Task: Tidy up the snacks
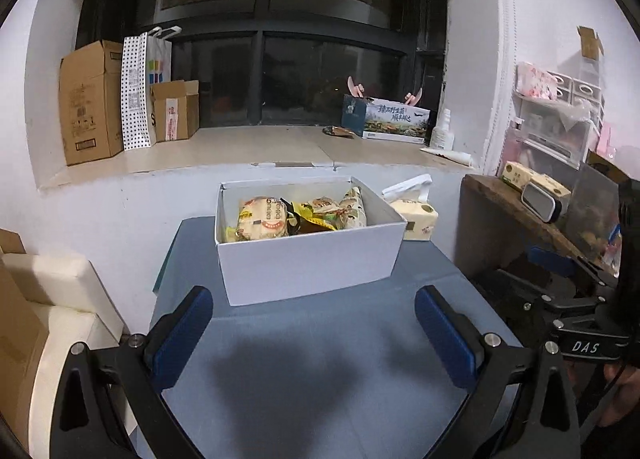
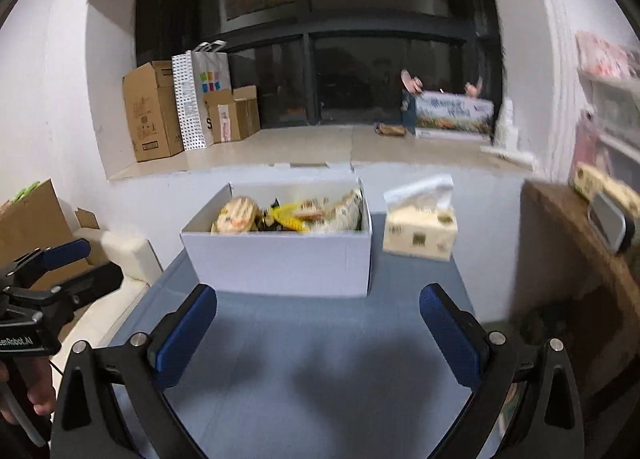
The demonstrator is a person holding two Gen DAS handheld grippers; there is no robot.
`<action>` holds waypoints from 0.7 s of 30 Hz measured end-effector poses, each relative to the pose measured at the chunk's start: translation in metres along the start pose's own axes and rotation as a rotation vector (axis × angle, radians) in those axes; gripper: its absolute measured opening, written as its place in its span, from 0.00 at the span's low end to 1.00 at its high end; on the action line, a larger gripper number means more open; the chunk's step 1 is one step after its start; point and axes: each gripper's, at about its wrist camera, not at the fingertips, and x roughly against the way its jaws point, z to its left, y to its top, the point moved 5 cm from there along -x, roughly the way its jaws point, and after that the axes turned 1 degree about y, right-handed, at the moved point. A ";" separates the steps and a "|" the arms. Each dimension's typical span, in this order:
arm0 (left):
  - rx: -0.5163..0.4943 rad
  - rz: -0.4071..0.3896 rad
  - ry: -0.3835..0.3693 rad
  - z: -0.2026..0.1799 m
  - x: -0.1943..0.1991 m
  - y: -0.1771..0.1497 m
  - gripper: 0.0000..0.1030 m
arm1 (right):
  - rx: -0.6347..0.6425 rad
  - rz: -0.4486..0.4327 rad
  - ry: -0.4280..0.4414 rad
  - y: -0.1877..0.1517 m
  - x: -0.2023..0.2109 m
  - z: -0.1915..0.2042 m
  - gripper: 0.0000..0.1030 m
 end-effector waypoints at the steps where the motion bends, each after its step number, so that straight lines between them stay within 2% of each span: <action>1: -0.008 0.001 -0.008 -0.002 0.003 -0.003 1.00 | 0.000 -0.002 0.004 -0.002 0.004 0.000 1.00; 6: 0.008 0.005 -0.032 -0.003 0.005 -0.003 1.00 | -0.018 -0.032 -0.001 0.002 0.019 -0.005 1.00; 10: 0.013 0.008 -0.043 -0.003 0.003 -0.002 1.00 | -0.019 -0.023 0.003 0.002 0.018 -0.002 1.00; 21: 0.018 0.021 -0.035 -0.002 -0.003 -0.001 1.00 | -0.005 -0.023 -0.003 0.001 0.020 0.001 1.00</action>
